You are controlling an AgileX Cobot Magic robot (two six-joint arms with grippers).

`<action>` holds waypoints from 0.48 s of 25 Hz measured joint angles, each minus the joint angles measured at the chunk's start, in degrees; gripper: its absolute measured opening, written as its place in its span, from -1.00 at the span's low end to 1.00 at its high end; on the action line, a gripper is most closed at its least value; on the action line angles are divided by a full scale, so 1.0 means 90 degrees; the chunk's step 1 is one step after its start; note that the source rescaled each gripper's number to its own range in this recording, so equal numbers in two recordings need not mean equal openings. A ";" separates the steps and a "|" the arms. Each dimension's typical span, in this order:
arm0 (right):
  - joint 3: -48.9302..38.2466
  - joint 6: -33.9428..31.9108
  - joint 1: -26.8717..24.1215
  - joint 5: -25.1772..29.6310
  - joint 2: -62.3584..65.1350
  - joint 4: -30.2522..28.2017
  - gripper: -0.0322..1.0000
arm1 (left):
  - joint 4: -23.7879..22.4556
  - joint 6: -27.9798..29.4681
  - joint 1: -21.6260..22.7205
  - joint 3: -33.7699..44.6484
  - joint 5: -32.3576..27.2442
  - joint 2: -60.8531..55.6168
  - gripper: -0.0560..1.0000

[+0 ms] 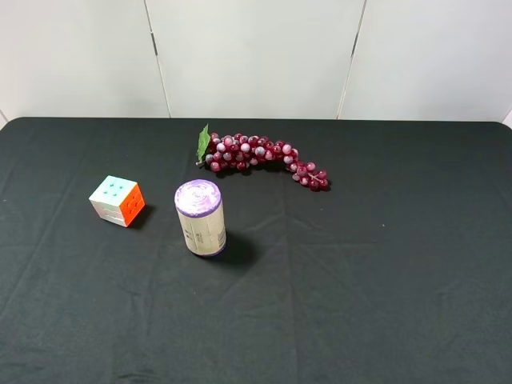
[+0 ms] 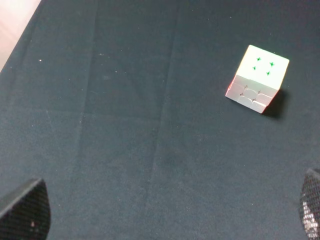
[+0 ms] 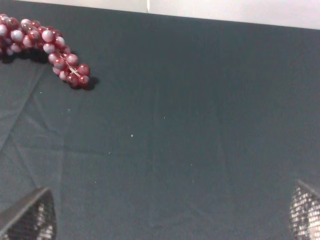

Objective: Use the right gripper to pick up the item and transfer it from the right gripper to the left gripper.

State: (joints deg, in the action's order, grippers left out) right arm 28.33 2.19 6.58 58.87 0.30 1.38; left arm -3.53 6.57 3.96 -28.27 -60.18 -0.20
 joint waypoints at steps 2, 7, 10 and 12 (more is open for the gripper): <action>0.0000 0.0000 0.0000 0.0000 0.0000 0.0000 1.00 | -0.0015 -0.0103 0.0000 0.0000 0.0000 0.0000 1.00; 0.0000 0.0000 0.0000 0.0000 0.0000 0.0000 1.00 | -0.0099 -0.0403 0.0000 0.0000 0.0000 0.0000 1.00; 0.0000 0.0000 0.0000 0.0000 0.0000 0.0000 1.00 | -0.0099 -0.0425 0.0000 0.0000 0.0000 0.0000 1.00; 0.0000 0.0000 0.0000 0.0000 0.0000 0.0000 1.00 | -0.0099 -0.0447 0.0000 0.0000 0.0006 0.0000 1.00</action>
State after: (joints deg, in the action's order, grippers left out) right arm 28.33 2.19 6.58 58.87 0.30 1.38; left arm -4.41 2.55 3.96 -28.27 -60.13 -0.20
